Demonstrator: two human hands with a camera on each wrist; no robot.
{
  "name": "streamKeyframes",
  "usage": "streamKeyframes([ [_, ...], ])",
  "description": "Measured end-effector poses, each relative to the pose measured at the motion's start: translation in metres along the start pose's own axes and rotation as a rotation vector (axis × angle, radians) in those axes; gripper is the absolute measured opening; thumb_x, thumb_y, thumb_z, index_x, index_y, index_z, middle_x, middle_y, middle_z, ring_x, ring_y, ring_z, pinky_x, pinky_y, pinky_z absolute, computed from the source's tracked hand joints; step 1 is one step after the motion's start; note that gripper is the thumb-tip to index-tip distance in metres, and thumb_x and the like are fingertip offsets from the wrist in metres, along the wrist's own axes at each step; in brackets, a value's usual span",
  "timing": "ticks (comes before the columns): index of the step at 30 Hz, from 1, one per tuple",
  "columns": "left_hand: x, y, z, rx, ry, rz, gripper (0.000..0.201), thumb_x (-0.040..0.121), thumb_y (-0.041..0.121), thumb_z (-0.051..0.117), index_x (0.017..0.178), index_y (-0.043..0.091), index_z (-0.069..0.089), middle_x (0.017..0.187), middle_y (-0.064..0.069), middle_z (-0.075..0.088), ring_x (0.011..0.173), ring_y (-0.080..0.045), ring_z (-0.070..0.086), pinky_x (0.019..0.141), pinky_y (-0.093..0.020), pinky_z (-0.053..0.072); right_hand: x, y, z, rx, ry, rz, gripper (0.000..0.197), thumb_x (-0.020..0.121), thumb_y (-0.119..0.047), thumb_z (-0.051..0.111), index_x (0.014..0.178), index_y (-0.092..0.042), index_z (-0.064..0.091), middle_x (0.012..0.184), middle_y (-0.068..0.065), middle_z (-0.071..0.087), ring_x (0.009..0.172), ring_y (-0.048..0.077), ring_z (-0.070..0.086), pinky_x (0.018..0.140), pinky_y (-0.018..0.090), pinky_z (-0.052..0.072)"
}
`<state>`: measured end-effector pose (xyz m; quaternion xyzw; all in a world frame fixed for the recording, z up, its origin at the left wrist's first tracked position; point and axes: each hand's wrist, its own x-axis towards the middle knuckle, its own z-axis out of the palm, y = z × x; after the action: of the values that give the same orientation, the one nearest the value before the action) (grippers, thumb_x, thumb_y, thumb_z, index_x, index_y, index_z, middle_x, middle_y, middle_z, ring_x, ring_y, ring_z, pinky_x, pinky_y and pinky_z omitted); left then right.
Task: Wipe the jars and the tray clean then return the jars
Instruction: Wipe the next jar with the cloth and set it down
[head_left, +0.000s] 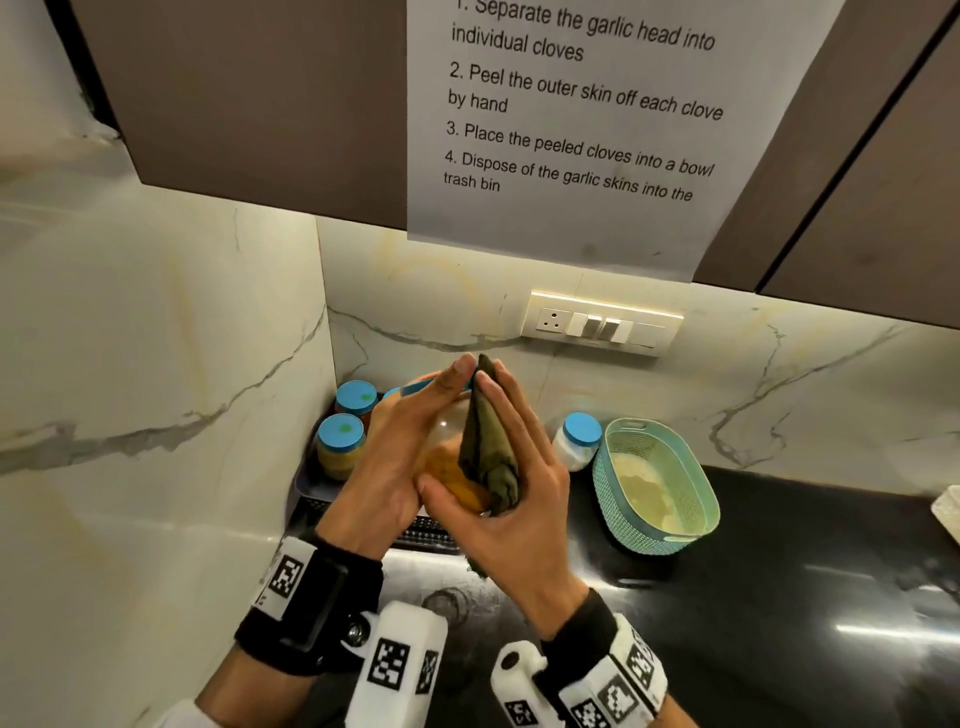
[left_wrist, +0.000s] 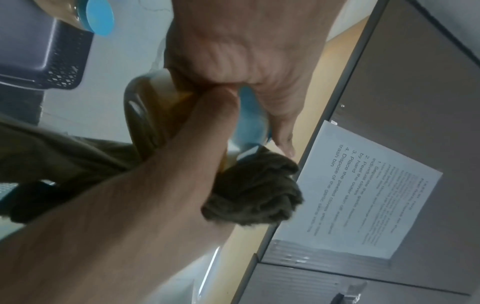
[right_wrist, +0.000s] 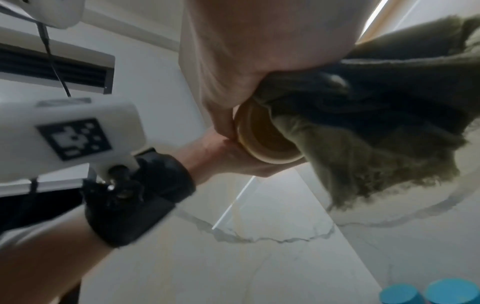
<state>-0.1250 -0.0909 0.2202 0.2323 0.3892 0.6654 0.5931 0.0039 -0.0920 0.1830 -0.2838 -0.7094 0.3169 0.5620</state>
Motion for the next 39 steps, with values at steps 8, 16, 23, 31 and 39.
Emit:
streamKeyframes([
  [8,-0.013,0.006,-0.006,0.125,-0.022,-0.024,0.053,0.073,0.041,0.087,0.116,0.013,0.076,0.112,-0.014,0.077,0.104,-0.031,0.074,0.095,-0.048,0.058,0.016,-0.010,-0.016,0.463,-0.072,0.438,0.060,0.073,-0.008,0.092,0.125,-0.030,0.071,0.115,0.003,0.078,0.108,0.023,0.075,0.087,0.040,0.062],
  [16,-0.017,0.010,-0.003,-0.038,-0.099,-0.017,0.022,0.076,0.025,0.078,0.094,0.014,0.083,0.097,-0.012,0.077,0.088,-0.025,0.074,0.074,-0.036,0.063,0.011,-0.028,-0.012,0.387,-0.051,0.302,0.068,0.069,-0.002,0.093,0.131,-0.013,0.066,0.116,-0.001,0.078,0.112,0.017,0.074,0.093,0.036,0.062],
  [23,-0.023,0.004,-0.003,-0.025,-0.168,-0.006,0.046,0.055,0.044,0.098,0.091,0.020,0.084,0.099,-0.008,0.078,0.092,-0.023,0.076,0.073,-0.036,0.063,0.003,-0.023,-0.009,0.040,0.026,-0.103,0.070,0.072,-0.004,0.093,0.136,-0.001,0.064,0.148,0.010,0.061,0.144,0.031,0.051,0.114,0.052,0.046],
  [31,-0.018,-0.001,-0.004,0.058,-0.133,0.036,0.102,0.029,0.055,0.103,0.116,0.008,0.074,0.104,-0.011,0.077,0.099,-0.027,0.073,0.077,-0.036,0.064,0.005,-0.036,-0.012,0.275,0.033,0.205,0.068,0.073,-0.006,0.094,0.134,-0.010,0.066,0.127,0.008,0.074,0.121,0.025,0.070,0.101,0.044,0.059],
  [39,-0.016,-0.002,-0.002,0.087,-0.100,0.067,0.101,0.031,0.058,0.102,0.115,0.008,0.074,0.107,-0.012,0.077,0.104,-0.030,0.072,0.088,-0.041,0.059,0.007,-0.025,-0.011,0.353,-0.008,0.312,0.060,0.073,0.001,0.092,0.128,-0.010,0.069,0.117,0.008,0.078,0.111,0.025,0.076,0.095,0.042,0.062],
])
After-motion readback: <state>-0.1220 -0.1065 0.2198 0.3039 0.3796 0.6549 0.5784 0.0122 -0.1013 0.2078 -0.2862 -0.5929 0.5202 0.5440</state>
